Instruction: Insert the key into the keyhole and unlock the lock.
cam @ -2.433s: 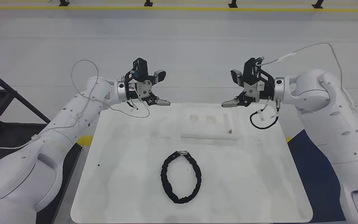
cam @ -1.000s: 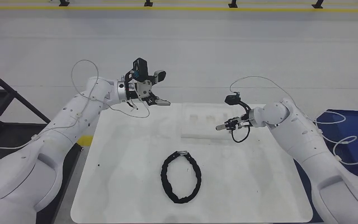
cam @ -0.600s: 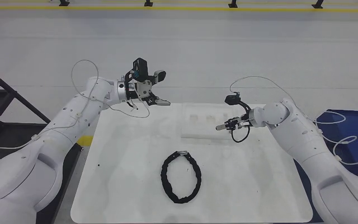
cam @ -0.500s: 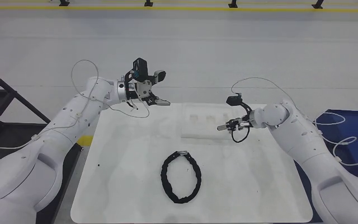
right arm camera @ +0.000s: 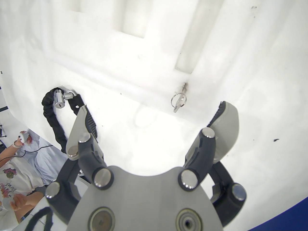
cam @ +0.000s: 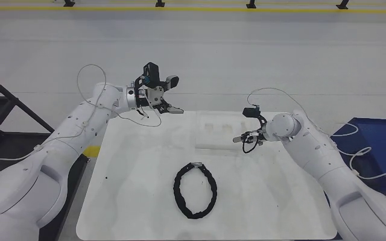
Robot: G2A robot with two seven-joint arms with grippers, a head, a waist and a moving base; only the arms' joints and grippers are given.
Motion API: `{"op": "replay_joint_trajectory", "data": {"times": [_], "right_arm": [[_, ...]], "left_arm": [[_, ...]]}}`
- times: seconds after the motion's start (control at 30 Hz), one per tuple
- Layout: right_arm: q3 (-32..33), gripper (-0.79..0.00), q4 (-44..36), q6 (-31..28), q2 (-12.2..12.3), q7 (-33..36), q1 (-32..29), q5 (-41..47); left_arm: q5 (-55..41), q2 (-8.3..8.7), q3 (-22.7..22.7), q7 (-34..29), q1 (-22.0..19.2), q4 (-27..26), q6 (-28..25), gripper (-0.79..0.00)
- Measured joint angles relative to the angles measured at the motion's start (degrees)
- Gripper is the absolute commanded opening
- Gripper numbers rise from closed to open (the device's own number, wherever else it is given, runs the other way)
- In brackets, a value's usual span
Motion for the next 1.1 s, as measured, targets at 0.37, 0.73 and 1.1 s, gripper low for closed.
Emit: {"op": "replay_joint_trajectory", "data": {"times": [0.37,0.73,1.1], "right_arm": [[-0.8,-0.449,1.45,7.13,-1.81,0.81,0.64,-1.55],[-1.92,-0.662,6.59,9.16,-4.11,-0.28,1.37,-2.6],[-2.37,-0.785,12.71,8.47,-6.75,-0.74,3.37,-2.33]], "left_arm": [[0.0,0.0,0.0,0.0,0.0,0.0,0.0,0.0],[0.0,0.0,0.0,0.0,0.0,0.0,0.0,0.0],[0.0,0.0,0.0,0.0,0.0,0.0,0.0,0.0]]}}
